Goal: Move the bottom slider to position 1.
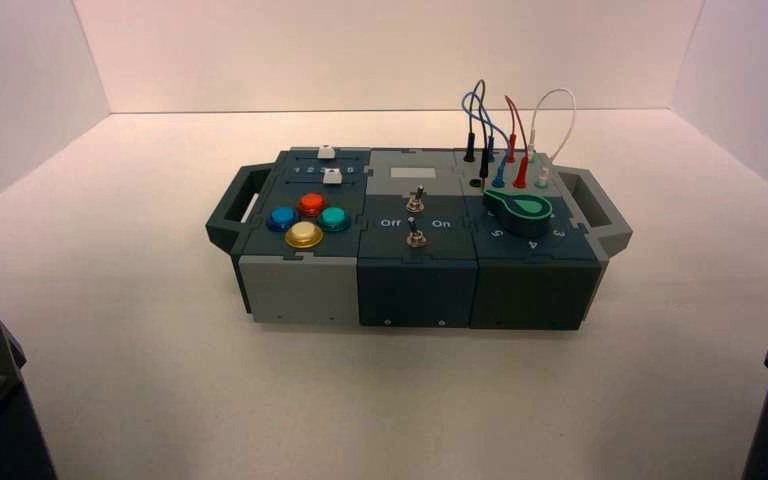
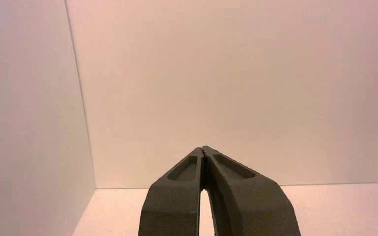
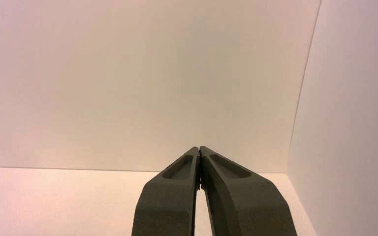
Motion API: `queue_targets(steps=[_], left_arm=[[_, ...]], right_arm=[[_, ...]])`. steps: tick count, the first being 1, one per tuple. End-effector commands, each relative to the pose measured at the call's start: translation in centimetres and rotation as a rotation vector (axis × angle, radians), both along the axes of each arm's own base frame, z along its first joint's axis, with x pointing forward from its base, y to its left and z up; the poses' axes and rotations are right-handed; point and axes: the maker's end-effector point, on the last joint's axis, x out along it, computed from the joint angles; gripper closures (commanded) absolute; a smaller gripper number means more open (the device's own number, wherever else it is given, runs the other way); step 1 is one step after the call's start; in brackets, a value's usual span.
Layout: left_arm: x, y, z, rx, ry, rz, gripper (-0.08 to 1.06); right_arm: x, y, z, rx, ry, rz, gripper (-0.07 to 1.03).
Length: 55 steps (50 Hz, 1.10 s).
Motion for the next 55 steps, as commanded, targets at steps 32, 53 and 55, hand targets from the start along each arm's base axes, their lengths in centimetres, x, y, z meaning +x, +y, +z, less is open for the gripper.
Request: queue_targets(steps=[32,53,55], left_arm=[[1.0,-3.0,-0.1,0.018,0.171,-0.112,1.01],[0.8,-7.9,-3.2,0.075,0.46,-0.28,1.01],[0.6,-8.3,-3.4,0.071,0.483,-0.294,1.01]], right_arm=[[0.0,3.4,1.1,0.007,0.087,0.134,0.99],[0.5,7.3,-0.7,0.047,0.401,0.257,0.99],[0.4,7.5,-1.0,0.057,0.431,0.263,0.99]])
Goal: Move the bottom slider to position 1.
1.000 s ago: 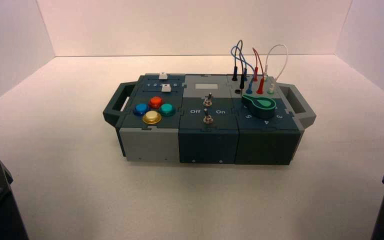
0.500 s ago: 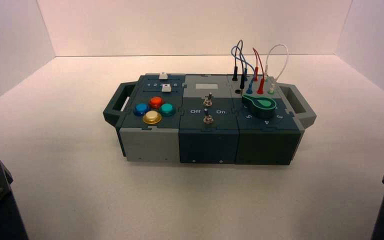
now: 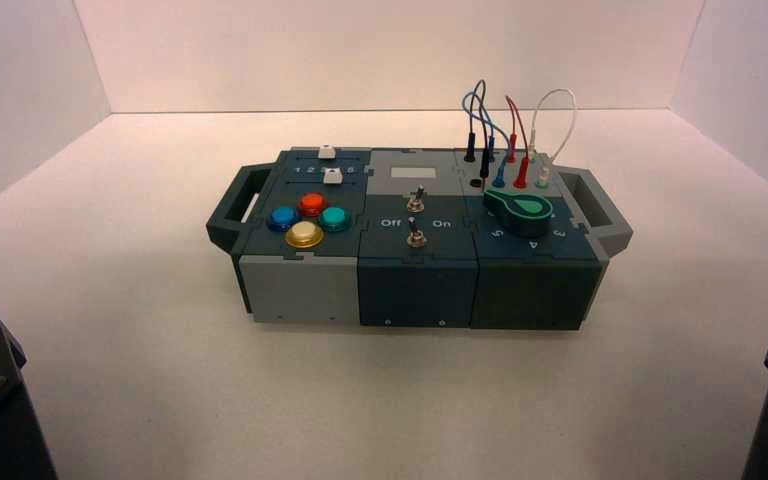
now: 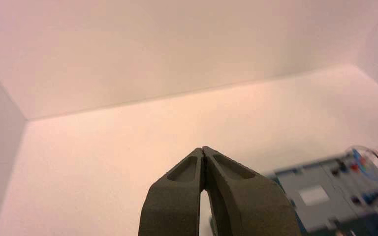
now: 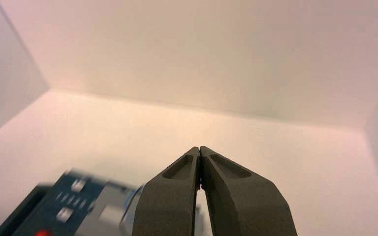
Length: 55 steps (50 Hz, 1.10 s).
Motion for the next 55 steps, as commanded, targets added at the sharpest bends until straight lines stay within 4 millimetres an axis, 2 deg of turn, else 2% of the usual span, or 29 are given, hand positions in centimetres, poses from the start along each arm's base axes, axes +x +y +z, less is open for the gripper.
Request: queue_targets(steps=[1,6,22,27,37,43,46,55], left_arm=[[0.1,-1.2,1.0,-0.014,0.021,-0.033,1.01],[-0.2,-2.0,0.5,-0.024,0.073,-0.054,1.01],[-1.0,-4.1,-3.6,-0.03,0.277,-0.097,1.01],[-1.0,-4.5,-4.3,-0.042,0.31,-0.1,1.01],[-0.4,-5.9,-6.4,-0.109,0.422,-0.08,1.01],[-0.2,-6.2,-7.1,-0.122,0.469,-0.073,1.01],[-0.1,-7.1,-8.6,-0.108,0.552,-0.081,1.01],[0.6,-8.8,-9.5,-0.08,0.598,-0.114,1.01]], right_arm=[[0.3,0.7,0.8,0.033,0.052,0.01,0.99],[0.1,0.9,0.5,0.044,0.092,0.015,0.99],[-1.5,2.3,-1.6,0.117,0.295,0.051,0.99],[-1.7,2.7,-2.2,0.102,0.329,0.071,0.99],[-2.4,6.2,-4.0,0.029,0.417,0.212,0.99],[-2.3,7.3,-4.7,0.0,0.446,0.248,0.99],[-2.2,8.8,-5.7,-0.054,0.476,0.309,0.99],[-2.0,10.5,-6.2,-0.098,0.493,0.368,0.99]])
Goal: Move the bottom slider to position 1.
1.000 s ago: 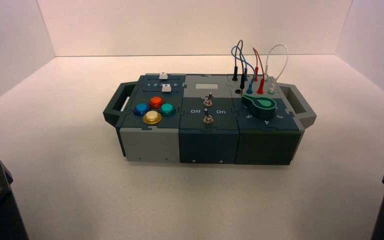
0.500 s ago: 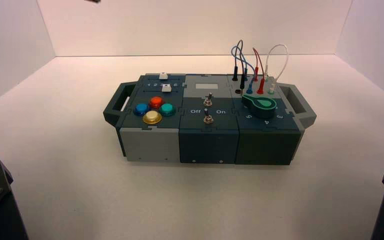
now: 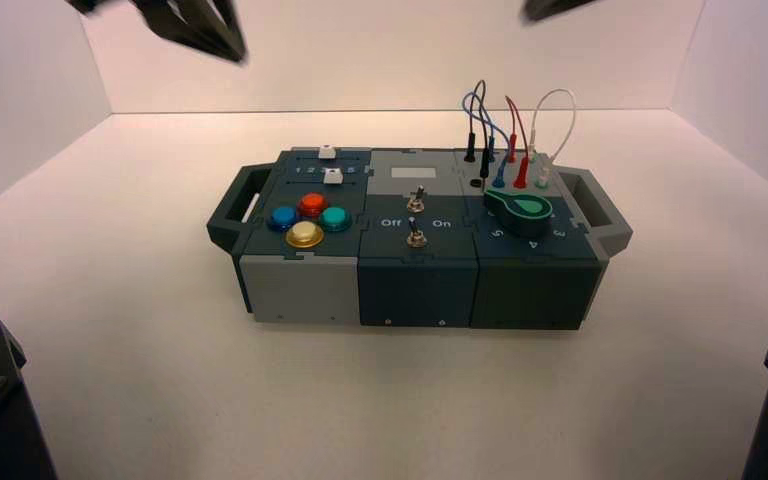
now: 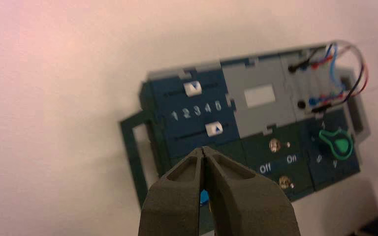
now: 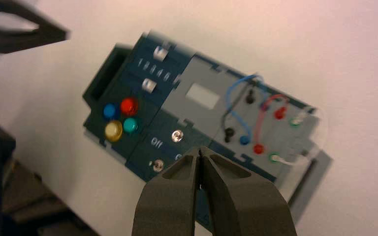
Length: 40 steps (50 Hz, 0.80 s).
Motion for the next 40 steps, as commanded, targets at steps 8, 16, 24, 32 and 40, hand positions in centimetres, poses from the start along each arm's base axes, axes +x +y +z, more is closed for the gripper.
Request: queue_targets(steps=[8,16,24,32,40], left_arm=[[1.4,-3.9,-0.5,0.003,0.039,-0.074,1.01],[1.9,-4.9,-2.1,0.024,0.08,-0.09,1.01],[2.3,-5.6,-3.4,0.04,0.113,-0.099,1.01],[2.3,-6.5,-4.2,0.04,0.136,-0.105,1.01],[2.3,-7.1,-4.8,0.035,0.156,-0.107,1.01]], right_arm=[[0.9,2.0,0.3,-0.011,-0.009,0.055,0.99],[1.1,2.4,-0.3,-0.023,0.01,0.062,0.99],[1.1,2.4,-1.0,-0.035,0.028,0.065,0.99],[1.0,2.9,-1.4,-0.044,0.044,0.077,0.99],[1.0,3.1,-1.9,-0.053,0.057,0.086,0.99]])
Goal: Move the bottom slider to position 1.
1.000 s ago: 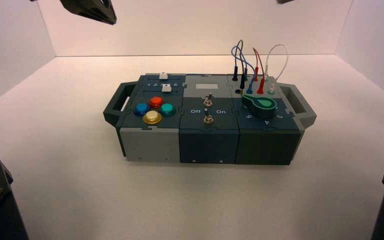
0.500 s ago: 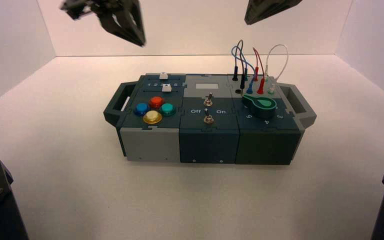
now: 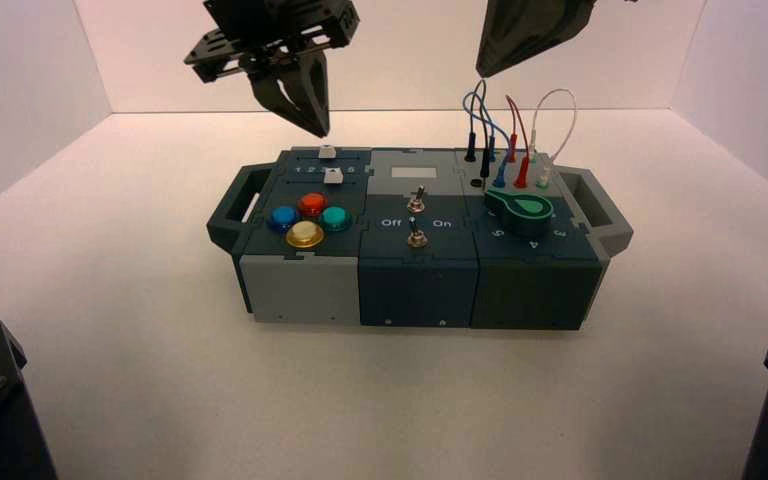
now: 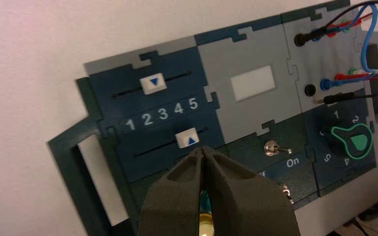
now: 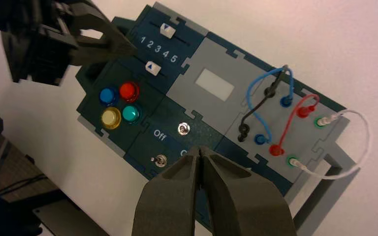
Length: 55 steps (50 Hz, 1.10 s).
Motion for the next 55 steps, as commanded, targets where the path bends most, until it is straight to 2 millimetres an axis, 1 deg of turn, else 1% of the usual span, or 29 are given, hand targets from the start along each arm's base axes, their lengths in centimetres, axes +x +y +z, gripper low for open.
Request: queue_targets(steps=[1,8,12,22,29,32,37,44,55], left_arm=[[0.7,-1.4,0.7,-0.03,-0.014,-0.001,1.01],[1.5,-2.1,-0.6,-0.03,-0.015,0.012,1.01],[1.6,-2.2,-1.4,-0.023,0.003,0.019,1.01],[2.2,-2.8,-2.8,-0.012,0.016,0.023,1.01],[2.3,-2.8,-3.9,0.005,0.031,0.015,1.01],[2.0,-2.7,-4.3,0.015,0.042,0.011,1.01],[1.7,-2.3,-4.7,0.027,0.052,0.008,1.01],[1.6,-1.8,-4.6,0.031,0.056,0.012,1.01],[1.8,-2.1,-3.4,0.002,0.041,0.026,1.01]], right_arm=[[0.5,1.0,0.9,0.016,-0.022,0.021,0.99],[0.5,1.4,0.4,0.007,-0.012,0.028,0.99],[0.5,1.4,0.3,0.005,-0.01,0.028,0.99],[0.7,1.4,0.4,0.01,-0.019,0.026,0.99],[0.8,1.5,0.6,0.013,-0.024,0.027,0.99],[0.7,1.4,0.5,0.011,-0.022,0.025,0.99],[0.6,1.4,0.3,0.01,-0.019,0.025,0.99],[0.6,1.4,0.3,0.01,-0.019,0.025,0.99],[0.6,1.4,0.3,0.007,-0.021,0.027,0.99]])
